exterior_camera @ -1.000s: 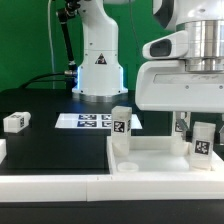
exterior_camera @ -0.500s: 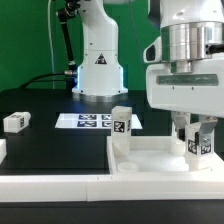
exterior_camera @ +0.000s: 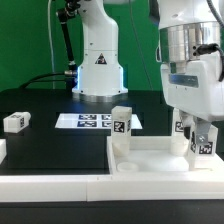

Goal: Assemble square table

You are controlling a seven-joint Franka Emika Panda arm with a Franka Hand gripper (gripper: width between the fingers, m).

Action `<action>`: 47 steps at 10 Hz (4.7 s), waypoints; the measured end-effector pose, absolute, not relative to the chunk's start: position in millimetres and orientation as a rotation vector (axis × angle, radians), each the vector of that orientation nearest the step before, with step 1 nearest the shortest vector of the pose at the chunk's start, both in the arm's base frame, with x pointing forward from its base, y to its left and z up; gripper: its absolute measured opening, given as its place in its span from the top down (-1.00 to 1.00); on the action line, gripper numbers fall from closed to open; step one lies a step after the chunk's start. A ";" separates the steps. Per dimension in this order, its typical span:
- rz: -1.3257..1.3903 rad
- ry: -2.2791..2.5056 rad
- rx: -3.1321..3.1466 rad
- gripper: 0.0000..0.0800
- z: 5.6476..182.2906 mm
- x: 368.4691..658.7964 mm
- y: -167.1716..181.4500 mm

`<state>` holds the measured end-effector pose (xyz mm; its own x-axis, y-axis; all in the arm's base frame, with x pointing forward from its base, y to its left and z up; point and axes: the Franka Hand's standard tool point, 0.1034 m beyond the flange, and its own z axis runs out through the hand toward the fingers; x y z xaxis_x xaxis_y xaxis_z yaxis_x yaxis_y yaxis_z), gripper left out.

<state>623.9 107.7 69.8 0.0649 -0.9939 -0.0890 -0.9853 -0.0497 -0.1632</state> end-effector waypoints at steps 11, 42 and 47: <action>-0.237 0.265 -3.062 -0.62 78.5 630.8 109.8; -0.112 0.466 -3.098 -0.62 69.8 628.3 114.5; -0.109 0.708 -3.043 0.27 69.7 628.4 114.2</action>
Offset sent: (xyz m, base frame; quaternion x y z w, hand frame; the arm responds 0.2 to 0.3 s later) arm -0.0173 0.0127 -0.0077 0.0326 -0.0266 -0.1946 0.9800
